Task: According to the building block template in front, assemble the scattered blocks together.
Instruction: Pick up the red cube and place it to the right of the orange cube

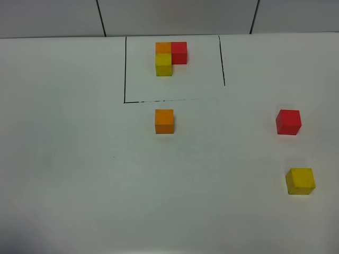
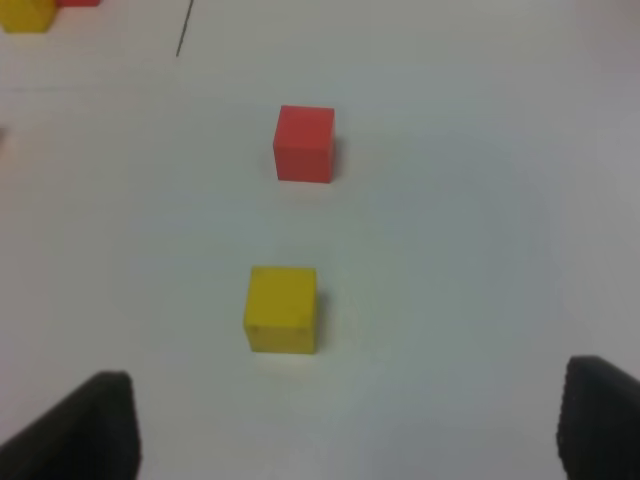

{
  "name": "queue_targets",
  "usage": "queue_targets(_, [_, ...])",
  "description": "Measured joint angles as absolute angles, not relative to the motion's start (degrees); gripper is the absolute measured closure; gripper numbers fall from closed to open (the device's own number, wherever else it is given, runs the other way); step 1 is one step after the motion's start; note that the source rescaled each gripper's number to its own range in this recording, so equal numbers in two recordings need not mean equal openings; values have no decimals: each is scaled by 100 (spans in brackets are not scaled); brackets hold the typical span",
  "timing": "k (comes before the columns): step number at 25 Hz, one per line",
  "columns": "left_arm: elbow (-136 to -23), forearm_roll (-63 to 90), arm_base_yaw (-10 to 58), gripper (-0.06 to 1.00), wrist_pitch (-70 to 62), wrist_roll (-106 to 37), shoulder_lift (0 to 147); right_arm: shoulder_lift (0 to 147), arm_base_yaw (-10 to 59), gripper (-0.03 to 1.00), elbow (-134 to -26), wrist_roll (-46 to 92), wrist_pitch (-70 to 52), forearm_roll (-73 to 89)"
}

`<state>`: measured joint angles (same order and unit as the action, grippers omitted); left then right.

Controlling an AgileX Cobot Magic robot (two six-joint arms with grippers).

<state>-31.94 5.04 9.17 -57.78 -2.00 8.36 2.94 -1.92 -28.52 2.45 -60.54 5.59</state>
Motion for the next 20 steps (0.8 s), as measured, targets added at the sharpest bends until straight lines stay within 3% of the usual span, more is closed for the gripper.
queue_targets(20, [-2890, 641, 917, 14, -5921, -227, -25, 294, -192, 18, -2852, 245, -6054, 559])
